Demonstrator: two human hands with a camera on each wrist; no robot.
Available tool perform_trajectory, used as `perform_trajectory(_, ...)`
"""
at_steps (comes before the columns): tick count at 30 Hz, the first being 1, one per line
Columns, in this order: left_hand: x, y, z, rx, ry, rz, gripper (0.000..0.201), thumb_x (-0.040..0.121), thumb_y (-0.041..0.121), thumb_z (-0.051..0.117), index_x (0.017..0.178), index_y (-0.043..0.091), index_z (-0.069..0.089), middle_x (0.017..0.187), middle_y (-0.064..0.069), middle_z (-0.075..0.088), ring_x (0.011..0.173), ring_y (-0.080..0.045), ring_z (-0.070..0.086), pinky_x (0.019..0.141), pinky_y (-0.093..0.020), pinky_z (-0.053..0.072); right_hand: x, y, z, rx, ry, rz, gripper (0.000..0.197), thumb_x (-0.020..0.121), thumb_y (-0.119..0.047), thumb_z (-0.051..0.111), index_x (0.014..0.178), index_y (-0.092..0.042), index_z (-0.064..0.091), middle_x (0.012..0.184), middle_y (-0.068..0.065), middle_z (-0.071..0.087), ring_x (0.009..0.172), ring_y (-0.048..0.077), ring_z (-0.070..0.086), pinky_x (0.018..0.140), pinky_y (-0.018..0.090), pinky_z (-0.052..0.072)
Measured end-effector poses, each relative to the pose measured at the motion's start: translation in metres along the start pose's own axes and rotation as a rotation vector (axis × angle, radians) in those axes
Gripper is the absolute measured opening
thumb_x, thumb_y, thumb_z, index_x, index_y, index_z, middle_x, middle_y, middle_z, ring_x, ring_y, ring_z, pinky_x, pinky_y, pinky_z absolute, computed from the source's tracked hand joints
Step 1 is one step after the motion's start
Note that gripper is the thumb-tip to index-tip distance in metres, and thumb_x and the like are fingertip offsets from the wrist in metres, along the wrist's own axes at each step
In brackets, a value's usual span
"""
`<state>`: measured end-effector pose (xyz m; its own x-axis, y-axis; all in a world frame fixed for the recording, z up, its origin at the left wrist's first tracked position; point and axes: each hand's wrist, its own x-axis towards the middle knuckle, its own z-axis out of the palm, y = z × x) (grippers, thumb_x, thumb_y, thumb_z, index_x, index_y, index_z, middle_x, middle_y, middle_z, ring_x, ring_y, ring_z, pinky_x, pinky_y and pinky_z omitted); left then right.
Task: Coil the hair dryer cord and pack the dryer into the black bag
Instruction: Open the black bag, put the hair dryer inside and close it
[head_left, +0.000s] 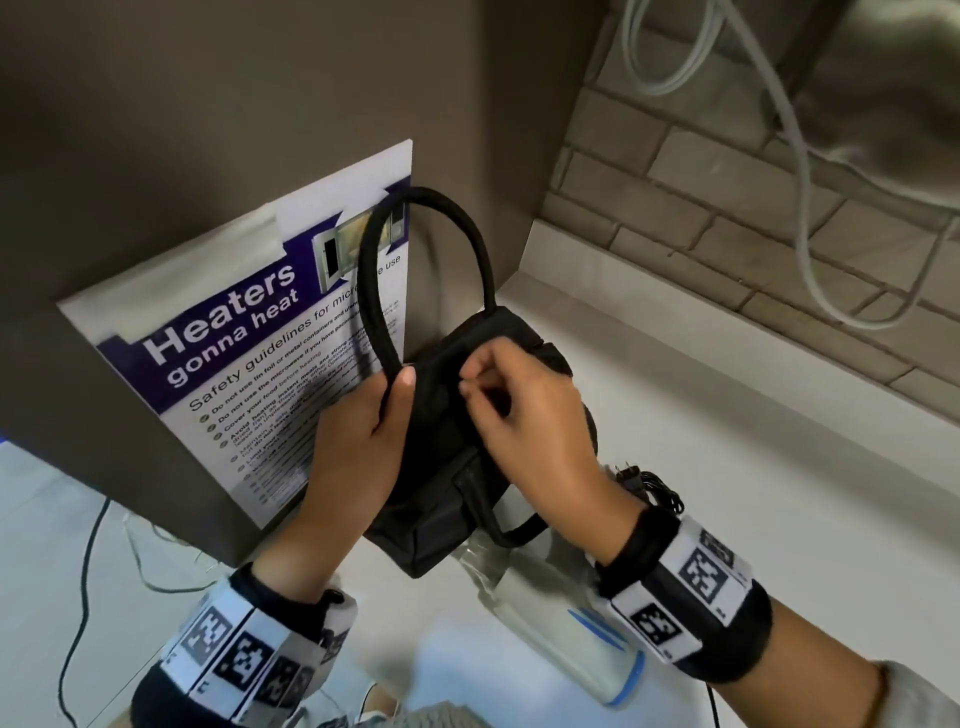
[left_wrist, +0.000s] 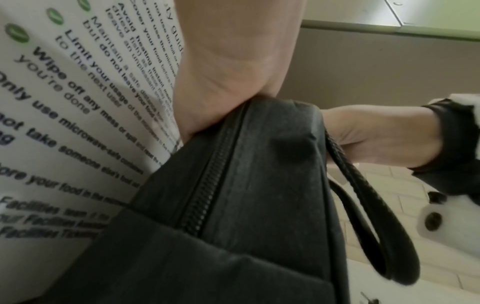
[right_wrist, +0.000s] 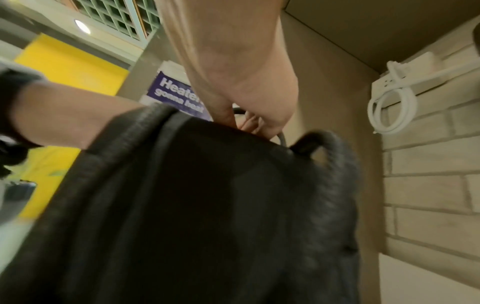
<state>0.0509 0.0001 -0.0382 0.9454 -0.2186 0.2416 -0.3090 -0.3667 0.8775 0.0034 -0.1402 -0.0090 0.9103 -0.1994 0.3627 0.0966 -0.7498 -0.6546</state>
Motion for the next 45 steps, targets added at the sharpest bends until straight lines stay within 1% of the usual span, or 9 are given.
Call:
perform_trajectory(7,0.006,-0.001,-0.002,-0.217,-0.06,-0.205,0.033,0.099,0.034,0.041,0.077,0.023,0.062,0.074,0.005,0.063,0.072,-0.002,0.059,0.065,-0.012,0.042,-0.02,-0.015,0.003,0.525,-0.06,0.139,0.011,0.083,-0.001,0.068,0.081,-0.008,0.061,0.072,0.002,0.066,0.069,0.015,0.064,0.067,0.02,0.051)
perform_trajectory(10,0.009,0.0,0.002,-0.358,-0.109,-0.244,0.03,0.099,0.037,0.041,0.096,0.027,0.069,0.086,-0.002,0.073,0.088,-0.014,0.069,0.086,-0.035,0.052,-0.029,-0.025,0.004,0.568,-0.143,0.117,0.018,0.08,0.0,0.071,0.078,-0.014,0.06,0.069,-0.006,0.065,0.064,0.009,0.062,0.065,0.02,0.05)
perform_trajectory(15,0.013,0.006,-0.004,-0.425,-0.205,-0.211,0.032,0.101,0.032,0.039,0.109,0.021,0.068,0.092,-0.001,0.076,0.092,-0.011,0.07,0.082,-0.027,0.051,-0.038,-0.025,0.005,0.277,-0.235,-0.054,0.016,0.075,-0.006,0.071,0.076,-0.02,0.063,0.079,-0.006,0.072,0.079,0.008,0.067,0.078,0.032,0.052)
perform_trajectory(22,0.019,0.002,-0.002,-0.389,-0.157,-0.254,0.028,0.099,0.03,0.043,0.097,0.035,0.071,0.097,0.013,0.075,0.099,-0.003,0.067,0.089,-0.023,0.048,-0.061,-0.023,0.041,-0.371,-0.349,-0.495,0.01,0.067,-0.01,0.053,0.066,-0.02,0.055,0.049,-0.004,0.047,0.074,0.015,0.054,0.072,0.027,0.032)
perform_trajectory(31,0.016,0.003,-0.01,-0.251,-0.18,-0.204,0.025,0.099,0.031,0.044,0.11,0.032,0.066,0.094,0.022,0.07,0.088,0.015,0.062,0.074,-0.005,0.043,-0.064,-0.036,0.04,-0.484,-0.488,-0.391,0.022,0.061,-0.009,0.037,0.064,-0.02,0.057,0.05,-0.003,0.04,0.067,0.018,0.053,0.066,0.026,0.037)
perform_trajectory(35,0.014,0.002,-0.013,-0.202,-0.175,-0.161,0.024,0.097,0.028,0.049,0.116,0.029,0.063,0.108,0.013,0.068,0.101,0.001,0.062,0.089,-0.022,0.043,-0.073,-0.046,0.019,-0.342,-0.574,-0.335,0.033,0.067,-0.008,0.032,0.075,-0.013,0.063,0.067,0.003,0.059,0.078,0.026,0.056,0.067,0.034,0.043)
perform_trajectory(39,0.007,0.005,-0.014,-0.135,-0.127,-0.055,0.025,0.095,0.019,0.054,0.119,0.023,0.058,0.112,0.008,0.067,0.109,-0.004,0.06,0.098,-0.03,0.045,-0.072,-0.039,-0.015,-0.263,-0.482,-0.275,0.022,0.075,-0.005,0.06,0.092,-0.017,0.067,0.084,0.002,0.067,0.085,0.027,0.059,0.076,0.038,0.047)
perform_trajectory(43,-0.009,0.021,-0.023,0.068,0.059,0.125,0.031,0.093,0.014,0.054,0.124,0.015,0.052,0.127,-0.003,0.053,0.12,-0.015,0.051,0.1,-0.032,0.042,-0.075,-0.007,-0.06,-0.136,-0.321,-0.039,0.017,0.083,-0.01,0.062,0.095,-0.022,0.066,0.089,-0.007,0.068,0.082,0.006,0.056,0.082,0.017,0.043)
perform_trajectory(45,-0.019,0.031,-0.025,0.131,0.138,0.259,0.027,0.092,0.007,0.054,0.119,0.008,0.056,0.124,0.001,0.046,0.121,-0.003,0.043,0.104,-0.024,0.037,-0.082,0.017,-0.08,-0.153,-0.244,0.092,0.018,0.084,-0.01,0.062,0.093,-0.025,0.066,0.088,-0.013,0.067,0.077,0.002,0.055,0.077,0.01,0.04)
